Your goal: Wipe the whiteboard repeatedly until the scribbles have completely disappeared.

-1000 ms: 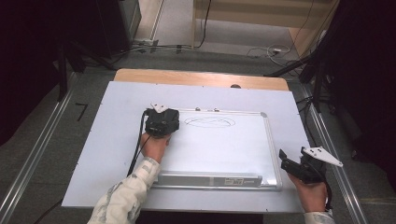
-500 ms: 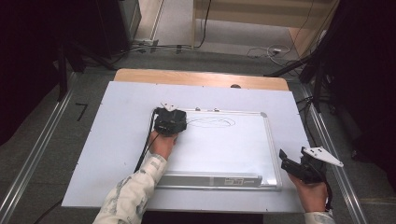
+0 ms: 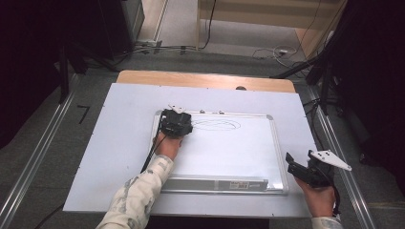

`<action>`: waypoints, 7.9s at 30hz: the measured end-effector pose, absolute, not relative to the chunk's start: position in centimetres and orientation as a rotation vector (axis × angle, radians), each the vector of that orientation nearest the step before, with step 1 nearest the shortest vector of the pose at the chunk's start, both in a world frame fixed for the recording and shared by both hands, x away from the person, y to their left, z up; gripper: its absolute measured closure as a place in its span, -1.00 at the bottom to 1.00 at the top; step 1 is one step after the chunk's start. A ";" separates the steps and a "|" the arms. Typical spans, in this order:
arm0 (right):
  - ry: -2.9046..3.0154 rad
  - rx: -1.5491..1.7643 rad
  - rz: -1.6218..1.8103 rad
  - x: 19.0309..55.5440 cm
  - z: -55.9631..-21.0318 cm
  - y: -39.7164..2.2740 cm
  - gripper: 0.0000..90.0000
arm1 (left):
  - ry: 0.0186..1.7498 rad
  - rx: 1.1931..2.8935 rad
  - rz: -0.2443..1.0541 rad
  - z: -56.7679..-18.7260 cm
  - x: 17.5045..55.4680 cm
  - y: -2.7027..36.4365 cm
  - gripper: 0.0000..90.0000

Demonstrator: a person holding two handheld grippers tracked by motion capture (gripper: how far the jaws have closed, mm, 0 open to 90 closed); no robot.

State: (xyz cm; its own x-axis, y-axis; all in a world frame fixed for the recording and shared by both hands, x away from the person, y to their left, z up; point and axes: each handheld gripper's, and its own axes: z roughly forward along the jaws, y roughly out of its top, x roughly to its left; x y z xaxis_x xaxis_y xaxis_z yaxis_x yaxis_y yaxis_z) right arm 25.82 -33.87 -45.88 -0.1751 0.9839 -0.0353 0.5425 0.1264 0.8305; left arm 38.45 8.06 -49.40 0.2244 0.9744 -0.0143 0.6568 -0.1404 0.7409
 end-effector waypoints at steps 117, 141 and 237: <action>1.800 1.486 0.936 25.8 -45.9 -34.0 -0.60 | 1.331 2.045 0.560 -48.9 41.0 -3.1 -0.09; 1.799 1.489 0.941 25.8 -45.9 -34.0 -0.59 | 1.282 2.075 0.538 -48.9 41.4 -6.3 -0.09; 1.806 1.484 0.924 25.6 -46.0 -34.0 -0.59 | 1.384 2.029 0.565 -49.0 40.4 1.6 -0.10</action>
